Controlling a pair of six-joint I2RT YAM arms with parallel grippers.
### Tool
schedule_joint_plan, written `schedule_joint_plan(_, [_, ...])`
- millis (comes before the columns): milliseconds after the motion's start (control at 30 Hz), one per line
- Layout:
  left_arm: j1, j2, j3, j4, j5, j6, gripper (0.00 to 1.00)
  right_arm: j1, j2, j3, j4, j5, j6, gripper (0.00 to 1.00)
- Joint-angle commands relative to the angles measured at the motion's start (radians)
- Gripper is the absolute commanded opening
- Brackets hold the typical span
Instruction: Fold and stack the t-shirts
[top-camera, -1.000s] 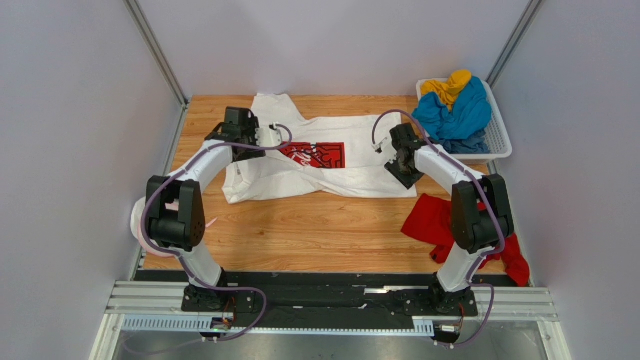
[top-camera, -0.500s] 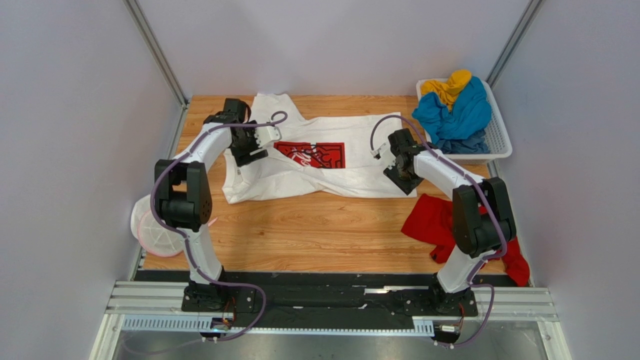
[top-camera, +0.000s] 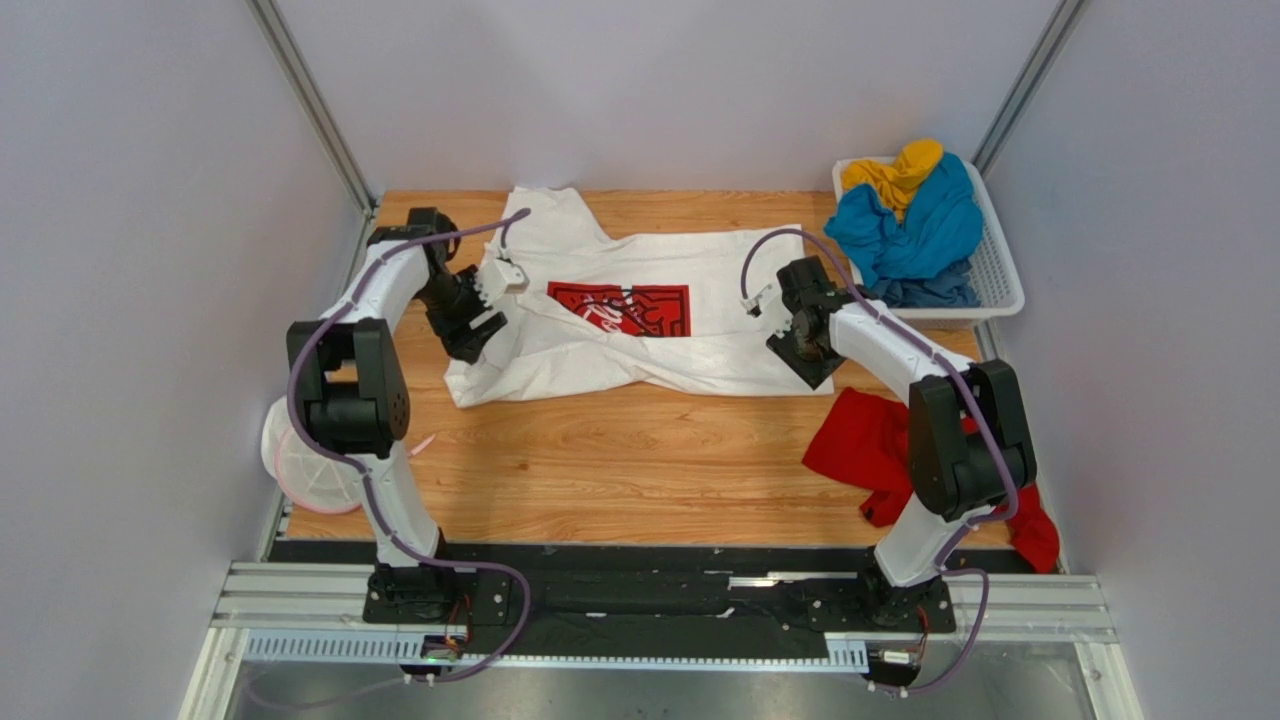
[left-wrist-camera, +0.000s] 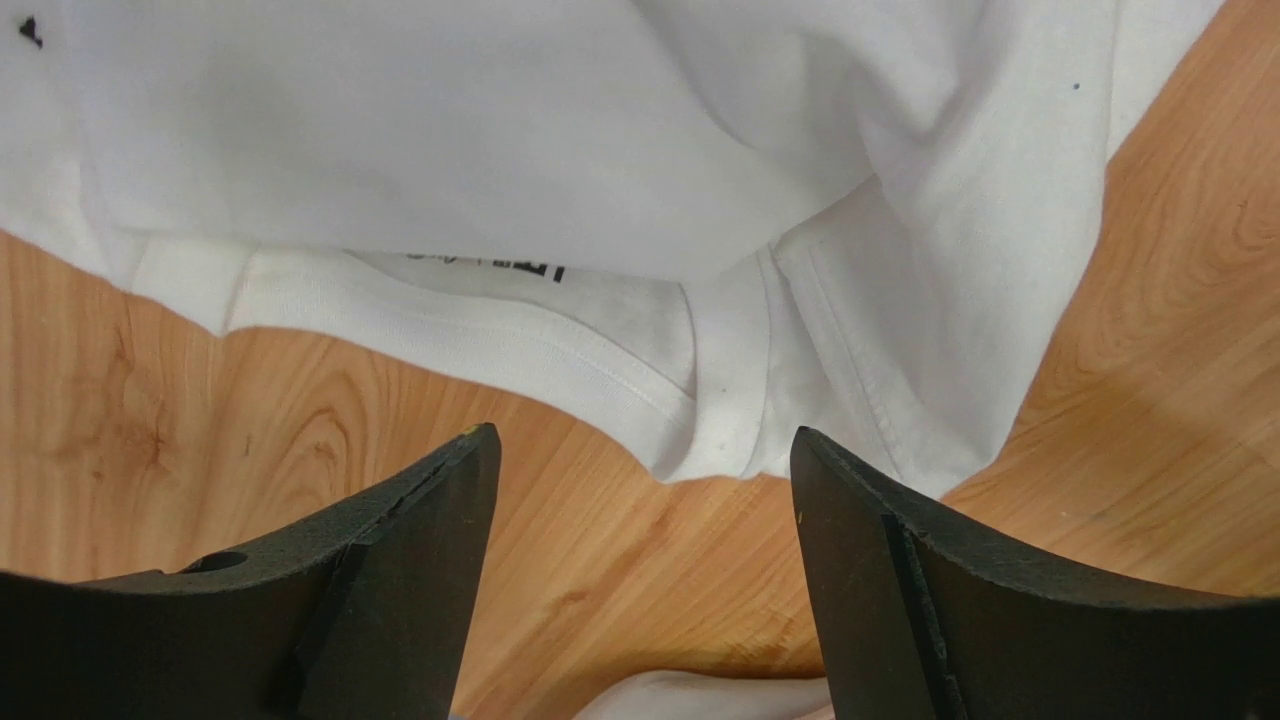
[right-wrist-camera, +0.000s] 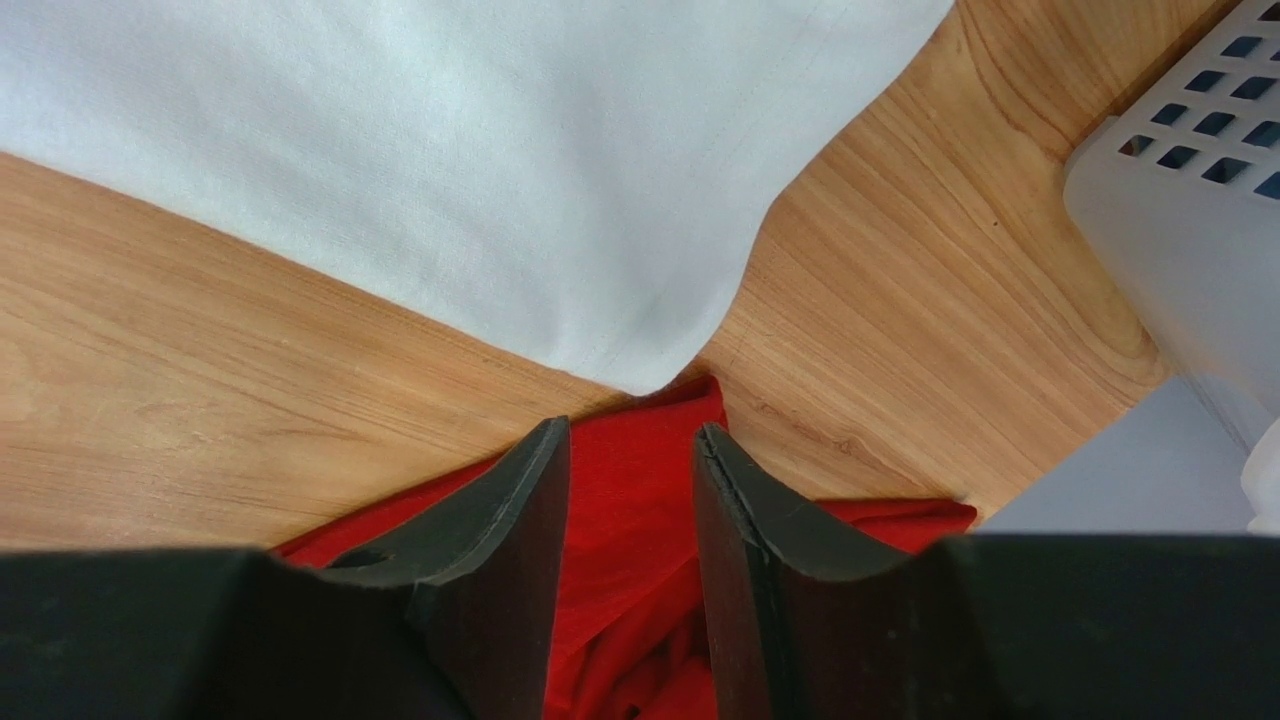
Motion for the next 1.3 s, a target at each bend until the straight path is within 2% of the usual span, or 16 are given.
schedule_joint_plan(0, [0.055,0.071,0.121,-0.170,0.152,-0.032,0.79,0.009,-0.044,-0.005,0.015,-0.010,0.026,0.40])
schedule_joint_plan(367, [0.105,0.291,0.357,-0.402,0.342,-0.062,0.77,0.012,-0.052,-0.028,0.021,-0.007,0.029,0.39])
schedule_joint_plan(1000, [0.106,0.334,0.353,-0.290,0.308,-0.160,0.70,0.024,-0.067,-0.033,0.015,-0.010,0.035,0.39])
schedule_joint_plan(1267, [0.072,0.334,0.357,-0.236,0.264,-0.207,0.69,0.029,-0.063,-0.031,0.011,-0.008,0.034,0.38])
